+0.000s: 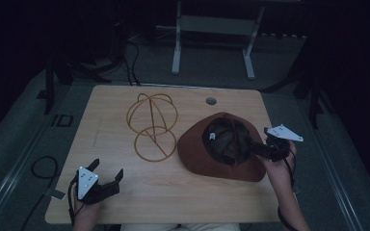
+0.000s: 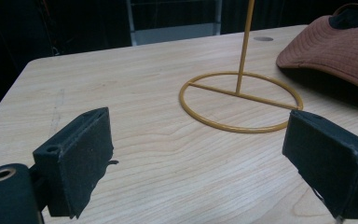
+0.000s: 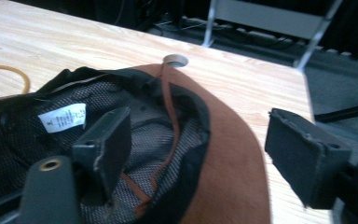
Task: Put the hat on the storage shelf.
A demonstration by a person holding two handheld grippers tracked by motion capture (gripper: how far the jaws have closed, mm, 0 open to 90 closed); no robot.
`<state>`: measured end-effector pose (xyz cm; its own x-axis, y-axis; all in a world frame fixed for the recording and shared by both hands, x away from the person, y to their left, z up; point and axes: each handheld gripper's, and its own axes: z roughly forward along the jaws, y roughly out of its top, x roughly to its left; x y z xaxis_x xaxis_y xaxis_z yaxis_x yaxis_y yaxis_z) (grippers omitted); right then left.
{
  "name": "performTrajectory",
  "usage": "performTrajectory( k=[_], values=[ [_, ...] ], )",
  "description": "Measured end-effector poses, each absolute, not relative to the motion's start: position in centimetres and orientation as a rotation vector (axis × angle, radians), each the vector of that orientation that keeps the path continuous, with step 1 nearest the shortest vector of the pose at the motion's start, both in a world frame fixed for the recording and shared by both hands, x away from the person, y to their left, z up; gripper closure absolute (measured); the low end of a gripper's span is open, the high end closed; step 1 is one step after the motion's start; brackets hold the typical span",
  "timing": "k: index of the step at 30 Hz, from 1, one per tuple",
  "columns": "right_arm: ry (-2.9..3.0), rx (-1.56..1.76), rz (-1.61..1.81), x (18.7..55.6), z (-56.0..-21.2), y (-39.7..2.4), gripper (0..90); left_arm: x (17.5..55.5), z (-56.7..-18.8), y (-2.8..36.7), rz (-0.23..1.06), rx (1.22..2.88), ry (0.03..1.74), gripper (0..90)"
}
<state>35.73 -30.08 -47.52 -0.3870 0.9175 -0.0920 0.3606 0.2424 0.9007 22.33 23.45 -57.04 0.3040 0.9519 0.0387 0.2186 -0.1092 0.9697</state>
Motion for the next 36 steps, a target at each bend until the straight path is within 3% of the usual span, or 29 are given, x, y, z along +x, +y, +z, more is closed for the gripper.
performTrajectory(
  k=[4, 14, 17, 20, 27, 36],
  values=[
    [1.951, 1.181, 1.038, 37.3, -48.2, -29.4, 23.6, 22.4, -57.0, 23.4, 0.9, 1.566, 1.111, 9.0],
    [2.023, 1.274, 0.923, 41.3, -50.3, -28.4, 36.0, 22.4, -57.0, 23.4, 0.891, 1.572, 1.109, 9.0],
    [2.045, 1.312, 0.886, 42.6, -51.0, -28.1, 35.6, 22.4, -57.0, 23.4, 0.889, 1.57, 1.109, 9.0],
    [2.065, 1.353, 0.868, 43.6, -51.6, -27.9, 29.5, 22.5, -57.1, 23.3, 0.882, 1.575, 1.114, 9.0],
    [2.074, 1.404, 0.698, 45.0, -53.2, -27.2, 29.6, 22.5, -57.2, 23.2, 0.879, 1.59, 1.114, 9.1],
    [2.041, 1.391, 0.598, 45.3, -53.9, -26.7, 48.5, 22.5, -57.2, 23.3, 0.878, 1.592, 1.12, 9.1]
  ],
)
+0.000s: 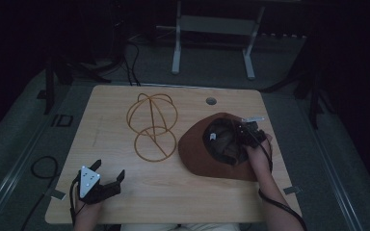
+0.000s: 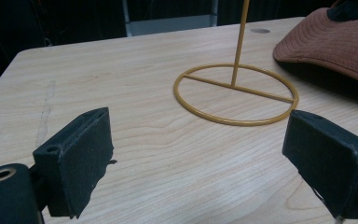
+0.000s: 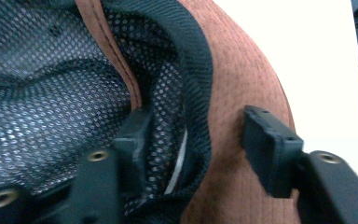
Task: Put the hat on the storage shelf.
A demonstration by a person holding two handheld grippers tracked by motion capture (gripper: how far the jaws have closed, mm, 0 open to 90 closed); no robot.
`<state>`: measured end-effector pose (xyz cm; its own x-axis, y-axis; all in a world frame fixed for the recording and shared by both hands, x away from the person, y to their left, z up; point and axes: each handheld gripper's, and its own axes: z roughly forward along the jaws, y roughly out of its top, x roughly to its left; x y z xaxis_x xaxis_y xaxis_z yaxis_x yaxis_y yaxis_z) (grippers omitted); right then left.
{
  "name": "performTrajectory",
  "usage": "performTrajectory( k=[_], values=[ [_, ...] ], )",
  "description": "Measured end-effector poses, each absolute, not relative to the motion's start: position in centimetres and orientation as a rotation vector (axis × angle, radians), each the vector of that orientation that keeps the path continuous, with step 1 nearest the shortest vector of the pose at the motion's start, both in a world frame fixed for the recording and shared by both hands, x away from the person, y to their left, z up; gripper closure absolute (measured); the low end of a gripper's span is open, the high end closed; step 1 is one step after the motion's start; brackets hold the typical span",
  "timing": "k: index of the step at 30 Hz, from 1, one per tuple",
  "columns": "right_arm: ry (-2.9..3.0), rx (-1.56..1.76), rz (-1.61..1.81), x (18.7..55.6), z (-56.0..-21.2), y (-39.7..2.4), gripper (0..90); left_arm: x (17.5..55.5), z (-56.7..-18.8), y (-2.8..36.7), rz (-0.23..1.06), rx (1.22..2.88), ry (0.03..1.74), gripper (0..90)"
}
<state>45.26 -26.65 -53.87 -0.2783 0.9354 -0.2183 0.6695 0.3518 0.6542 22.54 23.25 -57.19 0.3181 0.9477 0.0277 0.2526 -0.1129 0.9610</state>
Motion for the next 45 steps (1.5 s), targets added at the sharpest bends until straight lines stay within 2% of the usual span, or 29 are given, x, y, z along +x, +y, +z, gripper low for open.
performTrajectory(
  k=[6, 8, 28, 37, 41, 45],
  values=[
    [2.0, 1.379, 0.574, 44.9, -54.1, -26.5, 79.3, 22.5, -57.2, 23.2, 0.879, 1.594, 1.123, 9.1],
    [1.977, 1.385, 0.596, 44.6, -53.7, -26.7, 83.1, 22.5, -57.2, 23.3, 0.879, 1.592, 1.119, 9.1],
    [1.797, 1.374, 0.977, 39.7, -47.3, -29.1, 84.7, 22.6, -56.3, 21.7, 0.836, 1.644, 1.109, 9.1],
    [1.709, 1.303, 1.129, 36.9, -43.0, -29.6, 84.6, 22.6, -52.8, 17.4, 0.717, 1.754, 1.028, 10.2],
    [1.683, 1.276, 1.135, 36.1, -42.0, -29.6, 84.6, 23.1, -51.2, 15.6, 0.648, 1.776, 0.953, 10.2],
    [1.682, 1.265, 1.156, 35.3, -41.6, -29.6, 84.6, 23.7, -49.6, 14.2, 0.635, 1.789, 0.918, 10.3]
  ],
)
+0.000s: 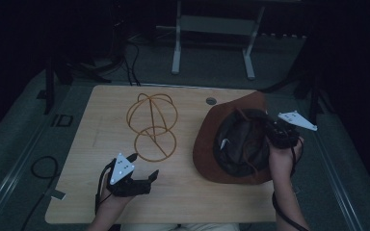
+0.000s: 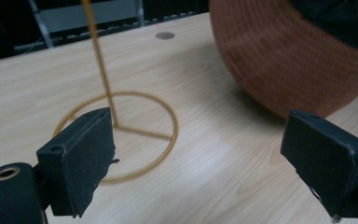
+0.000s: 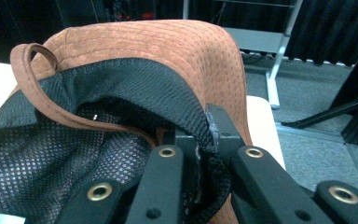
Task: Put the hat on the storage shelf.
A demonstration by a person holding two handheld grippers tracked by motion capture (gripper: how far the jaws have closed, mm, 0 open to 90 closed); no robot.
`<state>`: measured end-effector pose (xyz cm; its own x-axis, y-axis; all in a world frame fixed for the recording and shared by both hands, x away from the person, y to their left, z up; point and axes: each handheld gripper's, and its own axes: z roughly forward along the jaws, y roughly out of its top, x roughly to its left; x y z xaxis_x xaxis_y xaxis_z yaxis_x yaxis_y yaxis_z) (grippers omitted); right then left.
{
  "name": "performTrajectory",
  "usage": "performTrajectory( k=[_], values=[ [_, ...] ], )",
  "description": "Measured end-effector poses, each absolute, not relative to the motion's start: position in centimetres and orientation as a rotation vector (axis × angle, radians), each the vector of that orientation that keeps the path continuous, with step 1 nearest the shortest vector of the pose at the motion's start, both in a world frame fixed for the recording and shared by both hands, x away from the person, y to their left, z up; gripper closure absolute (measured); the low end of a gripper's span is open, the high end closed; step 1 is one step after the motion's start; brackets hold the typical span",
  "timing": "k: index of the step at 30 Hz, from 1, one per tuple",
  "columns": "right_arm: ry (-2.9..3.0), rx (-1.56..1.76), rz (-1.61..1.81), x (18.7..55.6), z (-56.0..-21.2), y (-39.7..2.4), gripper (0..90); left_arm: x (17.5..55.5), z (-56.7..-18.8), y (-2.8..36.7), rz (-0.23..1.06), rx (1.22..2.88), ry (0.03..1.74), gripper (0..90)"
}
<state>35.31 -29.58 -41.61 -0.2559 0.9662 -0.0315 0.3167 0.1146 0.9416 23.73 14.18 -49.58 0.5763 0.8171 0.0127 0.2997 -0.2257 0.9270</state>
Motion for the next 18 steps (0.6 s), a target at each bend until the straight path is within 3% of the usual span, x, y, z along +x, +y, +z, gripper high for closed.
performTrajectory(
  k=[18],
  values=[
    [1.649, 1.25, 1.199, 33.6, -40.9, -29.3, 84.6, 29.2, -42.9, 3.3, 0.663, 1.86, 0.71, 14.6]
  ],
)
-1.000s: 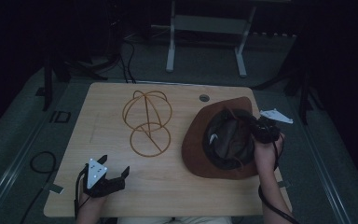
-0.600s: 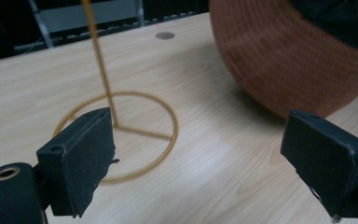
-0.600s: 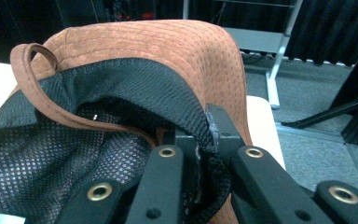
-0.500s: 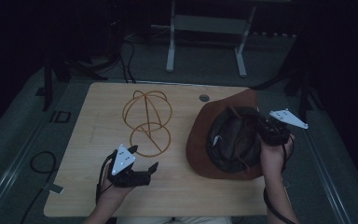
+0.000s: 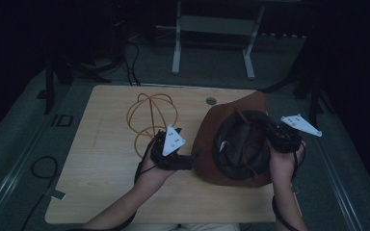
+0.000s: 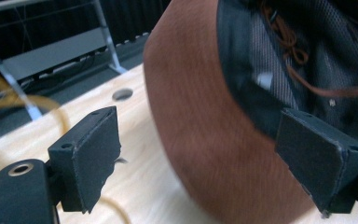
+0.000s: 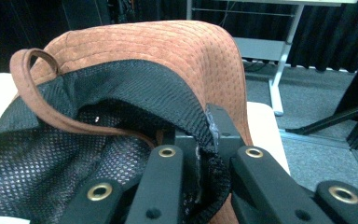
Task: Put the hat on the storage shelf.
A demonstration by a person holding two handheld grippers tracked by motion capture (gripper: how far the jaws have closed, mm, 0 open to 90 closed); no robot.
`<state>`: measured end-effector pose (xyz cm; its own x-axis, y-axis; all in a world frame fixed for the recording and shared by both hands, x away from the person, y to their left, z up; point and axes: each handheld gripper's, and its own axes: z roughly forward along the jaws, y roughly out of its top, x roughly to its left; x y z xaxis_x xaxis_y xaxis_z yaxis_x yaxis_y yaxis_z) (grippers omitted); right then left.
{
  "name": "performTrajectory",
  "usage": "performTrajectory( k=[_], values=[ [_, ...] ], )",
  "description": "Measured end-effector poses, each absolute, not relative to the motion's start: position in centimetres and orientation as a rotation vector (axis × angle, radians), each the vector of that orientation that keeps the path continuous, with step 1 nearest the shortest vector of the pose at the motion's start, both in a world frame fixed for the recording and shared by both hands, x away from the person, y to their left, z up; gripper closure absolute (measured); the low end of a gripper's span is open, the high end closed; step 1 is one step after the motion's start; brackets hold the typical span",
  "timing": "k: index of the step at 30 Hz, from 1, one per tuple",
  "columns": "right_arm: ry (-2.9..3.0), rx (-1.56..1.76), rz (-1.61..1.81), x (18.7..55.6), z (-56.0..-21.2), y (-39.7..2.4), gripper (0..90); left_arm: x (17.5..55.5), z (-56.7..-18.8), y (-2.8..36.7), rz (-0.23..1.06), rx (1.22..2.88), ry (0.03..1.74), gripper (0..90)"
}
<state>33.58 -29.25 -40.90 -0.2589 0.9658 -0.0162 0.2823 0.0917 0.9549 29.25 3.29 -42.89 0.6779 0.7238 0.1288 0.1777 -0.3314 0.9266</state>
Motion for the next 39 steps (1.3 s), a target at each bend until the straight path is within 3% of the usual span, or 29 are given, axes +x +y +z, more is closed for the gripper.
performTrajectory(
  k=[13, 22, 25, 30, 33, 39],
  values=[
    [1.624, 1.23, 1.217, 33.0, -40.3, -29.1, 84.6, 32.9, -42.0, -4.6, 0.717, 1.878, 0.711, 14.5],
    [1.622, 1.198, 1.256, 32.0, -39.8, -28.3, 84.6, 35.6, -43.7, -6.2, 0.787, 1.925, 0.836, 15.9],
    [1.626, 1.182, 1.259, 31.5, -39.7, -27.9, 84.6, 36.1, -44.3, -5.9, 0.799, 1.934, 0.841, 29.7],
    [1.641, 1.178, 1.249, 31.1, -39.9, -27.6, 84.6, 37.1, -44.6, -5.3, 0.75, 1.921, 0.86, 69.9],
    [1.658, 1.186, 1.244, 31.1, -40.3, -27.4, 84.5, 37.4, -44.4, -5.1, 0.753, 1.901, 0.871, 84.8],
    [1.657, 1.193, 1.259, 30.4, -40.9, -27.1, 83.8, 37.4, -43.1, -4.9, 0.827, 1.875, 0.865, 87.1]
  ],
)
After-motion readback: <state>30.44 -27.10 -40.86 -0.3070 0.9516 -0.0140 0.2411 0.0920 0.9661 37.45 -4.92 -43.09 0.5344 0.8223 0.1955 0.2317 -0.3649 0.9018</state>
